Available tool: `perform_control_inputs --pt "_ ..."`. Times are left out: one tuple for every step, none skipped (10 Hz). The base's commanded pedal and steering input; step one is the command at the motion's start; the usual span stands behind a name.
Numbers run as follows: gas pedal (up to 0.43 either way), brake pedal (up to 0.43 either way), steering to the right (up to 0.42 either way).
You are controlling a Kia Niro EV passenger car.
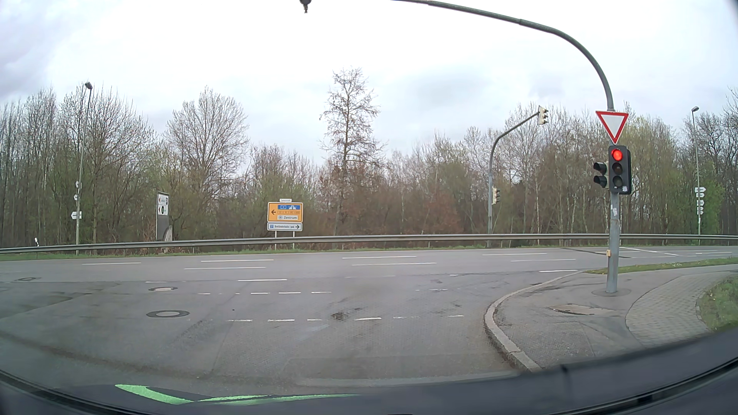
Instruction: Follow the waypoints while adhering to traffic rules and regulations
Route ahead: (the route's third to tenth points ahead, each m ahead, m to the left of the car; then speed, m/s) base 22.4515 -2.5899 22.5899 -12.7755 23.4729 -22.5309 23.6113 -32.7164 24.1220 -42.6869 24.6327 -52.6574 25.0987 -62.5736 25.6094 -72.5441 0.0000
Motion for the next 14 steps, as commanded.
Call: perform_control_inputs --pt "0.000 0.348 -0.006" --pt "0.000 0.348 -0.006" --pt "0.000 0.348 -0.006" --pt "0.000 0.348 -0.006" --pt "0.000 0.348 -0.006" --pt "0.000 0.348 -0.006" --pt "0.000 0.348 -0.006" --pt "0.000 0.348 -0.006" --pt "0.000 0.348 -0.006" --pt "0.000 0.348 -0.006" --pt "0.000 0.348 -0.006" --pt "0.000 0.348 -0.006" --pt "0.000 0.348 -0.006" --pt "0.000 0.348 -0.006"
